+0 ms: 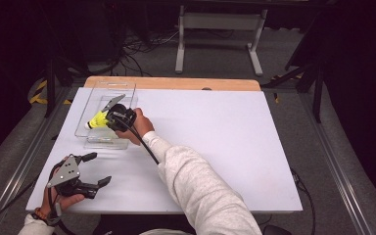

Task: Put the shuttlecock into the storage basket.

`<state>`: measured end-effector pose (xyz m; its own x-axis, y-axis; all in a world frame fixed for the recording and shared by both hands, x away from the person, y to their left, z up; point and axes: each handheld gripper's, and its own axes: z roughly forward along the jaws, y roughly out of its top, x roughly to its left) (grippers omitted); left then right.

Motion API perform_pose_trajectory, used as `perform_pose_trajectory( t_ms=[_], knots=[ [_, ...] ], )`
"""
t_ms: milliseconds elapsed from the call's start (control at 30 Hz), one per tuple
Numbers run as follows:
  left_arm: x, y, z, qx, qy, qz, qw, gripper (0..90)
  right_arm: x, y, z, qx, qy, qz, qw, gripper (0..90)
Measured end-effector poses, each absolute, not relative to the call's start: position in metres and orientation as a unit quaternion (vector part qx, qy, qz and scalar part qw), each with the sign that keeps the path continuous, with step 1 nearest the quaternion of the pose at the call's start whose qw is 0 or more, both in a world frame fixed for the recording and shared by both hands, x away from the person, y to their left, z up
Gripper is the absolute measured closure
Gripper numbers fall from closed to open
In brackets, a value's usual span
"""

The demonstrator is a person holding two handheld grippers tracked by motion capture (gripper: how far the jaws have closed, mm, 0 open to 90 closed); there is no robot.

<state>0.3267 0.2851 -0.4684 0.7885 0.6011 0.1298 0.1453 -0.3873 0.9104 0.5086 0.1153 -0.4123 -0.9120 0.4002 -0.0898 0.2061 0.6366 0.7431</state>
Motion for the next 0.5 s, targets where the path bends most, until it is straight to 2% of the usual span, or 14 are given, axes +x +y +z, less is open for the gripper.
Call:
perform_pose_trajectory(
  t_ms=[500],
  knots=[
    [0.327,0.285,-0.469,0.802,0.234,0.227,0.501,7.9,0.514,0.118,-0.423,0.16,0.913,0.358,0.115,86.1]
  ],
)
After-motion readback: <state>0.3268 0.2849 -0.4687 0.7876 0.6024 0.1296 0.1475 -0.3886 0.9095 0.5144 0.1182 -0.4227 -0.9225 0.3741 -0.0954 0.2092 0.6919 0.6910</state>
